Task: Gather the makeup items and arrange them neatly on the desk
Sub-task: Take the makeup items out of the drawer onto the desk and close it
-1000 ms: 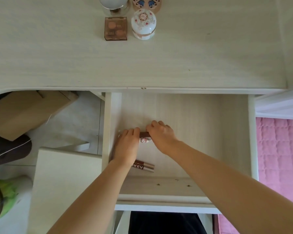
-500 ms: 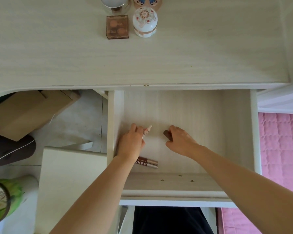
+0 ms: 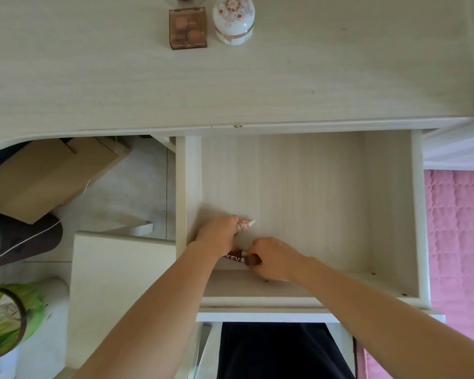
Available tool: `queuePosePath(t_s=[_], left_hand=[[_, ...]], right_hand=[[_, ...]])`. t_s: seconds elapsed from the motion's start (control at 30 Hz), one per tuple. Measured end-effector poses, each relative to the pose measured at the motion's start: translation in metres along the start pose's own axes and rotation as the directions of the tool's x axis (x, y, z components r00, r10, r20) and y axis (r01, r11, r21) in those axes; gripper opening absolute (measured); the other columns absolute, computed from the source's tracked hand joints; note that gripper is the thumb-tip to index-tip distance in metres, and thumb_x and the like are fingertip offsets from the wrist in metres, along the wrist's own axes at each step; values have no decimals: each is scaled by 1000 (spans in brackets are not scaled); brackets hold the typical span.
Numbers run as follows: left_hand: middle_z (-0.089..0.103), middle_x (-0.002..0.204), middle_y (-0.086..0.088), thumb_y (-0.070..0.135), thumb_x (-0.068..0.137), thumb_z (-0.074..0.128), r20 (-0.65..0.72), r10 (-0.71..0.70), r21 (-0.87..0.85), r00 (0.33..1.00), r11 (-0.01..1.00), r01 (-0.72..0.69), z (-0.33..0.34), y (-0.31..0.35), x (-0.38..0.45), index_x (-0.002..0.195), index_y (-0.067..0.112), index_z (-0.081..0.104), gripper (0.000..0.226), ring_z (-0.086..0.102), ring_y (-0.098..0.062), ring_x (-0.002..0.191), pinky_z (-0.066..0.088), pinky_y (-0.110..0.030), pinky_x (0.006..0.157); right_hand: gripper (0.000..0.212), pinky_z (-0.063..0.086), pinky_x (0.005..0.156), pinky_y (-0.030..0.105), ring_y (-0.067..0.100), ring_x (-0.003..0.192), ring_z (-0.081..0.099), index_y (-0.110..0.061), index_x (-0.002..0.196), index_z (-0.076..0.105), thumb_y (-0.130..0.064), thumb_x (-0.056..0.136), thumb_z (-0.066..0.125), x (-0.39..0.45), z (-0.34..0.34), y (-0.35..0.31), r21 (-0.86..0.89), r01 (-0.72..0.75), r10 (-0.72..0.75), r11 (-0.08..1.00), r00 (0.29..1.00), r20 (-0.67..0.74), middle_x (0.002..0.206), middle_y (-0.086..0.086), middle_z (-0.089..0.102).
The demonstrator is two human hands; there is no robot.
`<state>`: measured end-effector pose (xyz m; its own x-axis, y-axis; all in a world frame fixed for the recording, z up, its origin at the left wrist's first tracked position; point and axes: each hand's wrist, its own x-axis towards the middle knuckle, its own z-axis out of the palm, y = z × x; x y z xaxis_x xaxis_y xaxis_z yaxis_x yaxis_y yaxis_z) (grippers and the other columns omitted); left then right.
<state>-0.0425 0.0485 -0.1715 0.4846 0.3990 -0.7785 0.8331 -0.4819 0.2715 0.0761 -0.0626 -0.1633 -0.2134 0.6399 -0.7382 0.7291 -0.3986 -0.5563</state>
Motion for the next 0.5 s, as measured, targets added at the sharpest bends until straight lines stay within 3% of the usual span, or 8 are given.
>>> queuePosePath(t_s=[0.13,0.23,0.33,0.4,0.5], left_hand=[[62,92,-8,8,80,64,32,24,30,999,999,-25,2,-2,2,89,16,44,23,60,-28,82,43,-33,60],[63,91,-4,12,78,68,6,60,93,998,994,-61,5,-4,1,101,15,52,29,60,-24,79,48,-33,61],[63,90,-2,14,82,64,-63,75,89,995,994,-69,6,-4,-1,102,14,53,23,60,-22,79,43,-31,58],[63,95,-4,13,86,61,-117,57,38,991,998,-53,2,-3,-2,100,14,52,17,60,-24,83,38,-30,58],[64,103,-8,3,85,58,-191,26,-12,981,999,-29,-6,-1,-3,108,10,55,24,62,-30,91,38,-31,62]], right_hand=[[18,42,72,29,25,93,57,-29,72,50,-21,88,52,6,8,1,-77,29,-32,997,999,-40,101,3,64],[13,42,75,27,20,95,58,-28,86,61,-21,90,52,6,11,1,-101,55,-66,993,992,-106,105,-4,65],[11,41,71,26,18,89,59,-26,95,65,-26,91,55,9,11,4,-169,76,-104,983,981,-163,99,-5,64],[6,41,59,23,15,70,62,-27,77,68,-30,77,73,10,13,3,-316,96,-185,944,947,-264,80,-7,63],[30,39,40,18,12,40,55,-27,53,63,-35,42,90,14,19,2,-451,49,-192,891,941,-277,57,-9,56]])
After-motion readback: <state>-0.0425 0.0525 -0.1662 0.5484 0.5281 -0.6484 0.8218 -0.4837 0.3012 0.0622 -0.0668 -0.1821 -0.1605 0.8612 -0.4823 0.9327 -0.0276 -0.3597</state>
